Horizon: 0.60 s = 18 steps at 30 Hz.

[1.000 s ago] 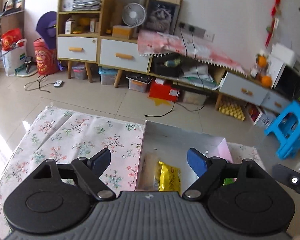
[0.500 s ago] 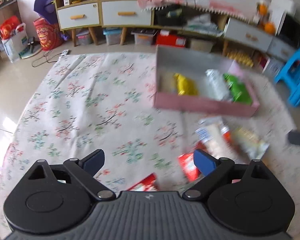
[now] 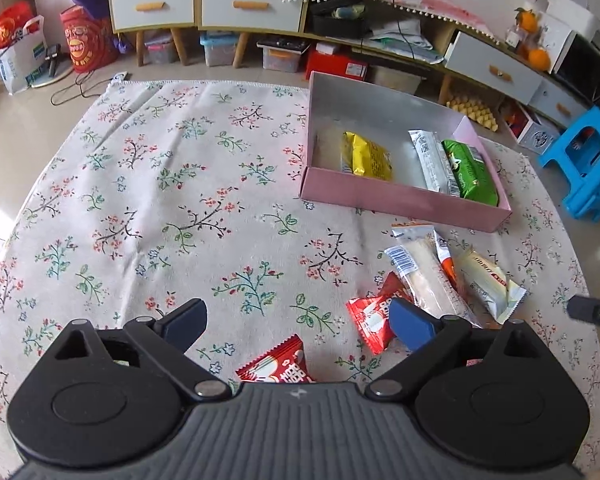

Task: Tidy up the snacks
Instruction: 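Withdraw both grippers and move the right gripper to the gold bar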

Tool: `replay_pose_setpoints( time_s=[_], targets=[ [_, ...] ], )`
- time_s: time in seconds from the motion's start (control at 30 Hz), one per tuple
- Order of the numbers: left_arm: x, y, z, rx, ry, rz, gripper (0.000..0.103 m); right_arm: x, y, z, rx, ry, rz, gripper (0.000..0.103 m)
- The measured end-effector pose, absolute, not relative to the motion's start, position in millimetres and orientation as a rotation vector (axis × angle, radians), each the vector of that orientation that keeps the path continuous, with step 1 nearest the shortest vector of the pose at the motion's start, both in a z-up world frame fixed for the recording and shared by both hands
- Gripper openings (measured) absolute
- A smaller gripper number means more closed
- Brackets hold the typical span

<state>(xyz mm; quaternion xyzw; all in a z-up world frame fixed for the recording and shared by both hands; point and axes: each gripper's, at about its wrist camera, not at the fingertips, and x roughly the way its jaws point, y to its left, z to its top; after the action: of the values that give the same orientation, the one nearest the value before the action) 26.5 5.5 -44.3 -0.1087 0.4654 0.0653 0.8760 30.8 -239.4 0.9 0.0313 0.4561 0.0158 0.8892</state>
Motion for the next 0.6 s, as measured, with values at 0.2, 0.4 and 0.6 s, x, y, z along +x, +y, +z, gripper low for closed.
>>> replay_pose_setpoints(
  time_s=[0.2, 0.4, 0.6],
  targets=[
    [26, 2, -44, -0.230, 0.974, 0.133, 0.097, 29, -250, -8, 0.040, 0.983, 0.053, 0.096],
    [25, -2, -43, -0.231, 0.972, 0.116, 0.097, 23, -245, -26, -0.045, 1.054, 0.126, 0.093],
    [25, 0, -45, -0.219, 0.985, 0.124, 0.097, 15, -236, -41, -0.173, 1.101, 0.203, 0.088]
  ],
)
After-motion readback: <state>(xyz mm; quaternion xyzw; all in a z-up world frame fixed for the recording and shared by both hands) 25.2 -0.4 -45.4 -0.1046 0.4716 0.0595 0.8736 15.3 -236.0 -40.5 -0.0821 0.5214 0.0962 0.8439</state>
